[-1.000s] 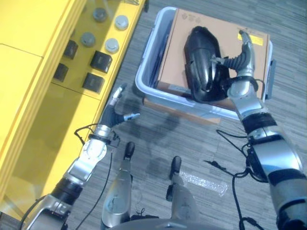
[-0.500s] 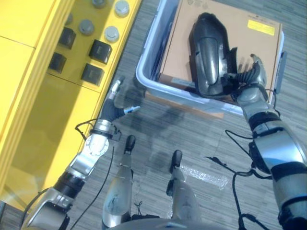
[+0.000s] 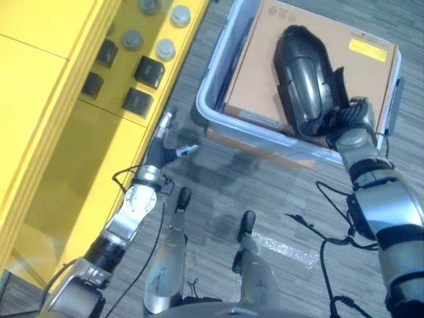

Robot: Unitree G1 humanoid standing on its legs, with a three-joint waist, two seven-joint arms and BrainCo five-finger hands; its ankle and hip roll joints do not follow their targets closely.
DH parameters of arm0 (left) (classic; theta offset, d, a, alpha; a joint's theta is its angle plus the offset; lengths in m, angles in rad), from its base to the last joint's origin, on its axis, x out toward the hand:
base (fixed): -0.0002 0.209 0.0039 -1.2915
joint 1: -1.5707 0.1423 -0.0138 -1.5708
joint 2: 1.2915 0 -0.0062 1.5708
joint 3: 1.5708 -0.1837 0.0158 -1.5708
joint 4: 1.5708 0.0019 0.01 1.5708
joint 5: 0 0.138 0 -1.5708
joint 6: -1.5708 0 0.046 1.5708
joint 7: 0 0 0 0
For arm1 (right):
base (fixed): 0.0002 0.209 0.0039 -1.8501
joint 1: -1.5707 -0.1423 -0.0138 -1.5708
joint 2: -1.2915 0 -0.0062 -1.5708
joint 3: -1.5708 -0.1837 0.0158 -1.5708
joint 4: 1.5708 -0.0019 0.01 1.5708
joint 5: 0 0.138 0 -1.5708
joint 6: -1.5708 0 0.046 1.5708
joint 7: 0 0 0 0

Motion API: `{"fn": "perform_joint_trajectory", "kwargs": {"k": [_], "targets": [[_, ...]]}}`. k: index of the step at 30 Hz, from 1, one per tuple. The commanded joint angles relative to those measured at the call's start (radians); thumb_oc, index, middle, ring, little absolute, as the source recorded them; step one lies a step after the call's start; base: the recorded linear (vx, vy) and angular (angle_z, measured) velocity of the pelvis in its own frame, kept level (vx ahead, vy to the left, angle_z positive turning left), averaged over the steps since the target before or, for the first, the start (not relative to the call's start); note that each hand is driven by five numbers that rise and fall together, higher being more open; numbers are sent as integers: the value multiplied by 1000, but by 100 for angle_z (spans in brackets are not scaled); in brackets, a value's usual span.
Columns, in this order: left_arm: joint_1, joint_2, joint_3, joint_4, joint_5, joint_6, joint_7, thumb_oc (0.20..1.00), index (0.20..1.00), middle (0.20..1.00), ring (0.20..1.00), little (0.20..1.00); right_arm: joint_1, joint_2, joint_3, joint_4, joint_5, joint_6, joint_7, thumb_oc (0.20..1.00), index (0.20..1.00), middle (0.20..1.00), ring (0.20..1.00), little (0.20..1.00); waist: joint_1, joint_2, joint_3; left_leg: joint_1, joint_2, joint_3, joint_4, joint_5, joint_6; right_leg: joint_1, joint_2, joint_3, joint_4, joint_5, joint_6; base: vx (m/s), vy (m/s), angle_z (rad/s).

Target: Move parts from the plastic box to the shelf.

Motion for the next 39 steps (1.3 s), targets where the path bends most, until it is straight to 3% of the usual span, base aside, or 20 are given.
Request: {"fn": "perform_joint_trajectory", "kwargs": {"k": [1,7,13,19,26,33,39], "targets": [[-53,-18,49,-9,-21,-42,26,1000,1000,1000,1000,1000,88,33,37,-74,29,-22,3,200,200,200,200,200,-7,-11,-10,33,-36,67,-14,-119,22,41,68,-7,-4,-152,-28,0,0,0],[-77,-32,98,39,-35,-33,31,1000,1000,1000,1000,1000,372,8,-82,-589,-129,-63,-78,200,200,200,200,200,-61,-63,-66,99,-23,82,-12,-148,31,105,66,-12,-4,-166,-31,-1,-36,2],[-59,13,130,26,-13,-13,-23,1000,1000,1000,1000,1000,624,-69,-220,-927,-333,-76,-59,200,200,200,200,200,-109,-94,-166,210,-18,107,-3,-194,52,205,55,-13,-1,-186,-29,45,4,0],[30,14,170,-44,-61,9,-100,1000,1000,1000,1000,1000,797,-105,-329,-1159,-502,-75,-17,200,200,200,200,200,-124,-105,-258,317,-15,148,48,-250,76,285,49,32,29,-204,-31,48,27,-26],[82,-24,153,-82,-109,39,-152,1000,1000,1000,1000,1000,925,-85,-406,-1350,-641,-82,-28,200,200,200,200,200,-144,-98,-341,418,-8,159,55,-288,87,372,47,41,42,-234,-41,84,-8,-20],[84,-51,101,-101,-183,64,-188,1000,1000,1000,1000,1000,973,-19,-411,-1452,-702,-87,-56,200,200,200,200,200,-152,-86,-370,460,-1,159,49,-293,90,404,49,45,44,-239,-47,25,-6,-2],[87,-70,62,-91,-188,78,-175,1000,1000,1000,1000,1000,975,23,-396,-1516,-779,-83,-150,200,200,200,200,200,-161,-72,-378,483,2,158,43,-294,89,423,51,42,43,-244,-50,0,0,0]]}}
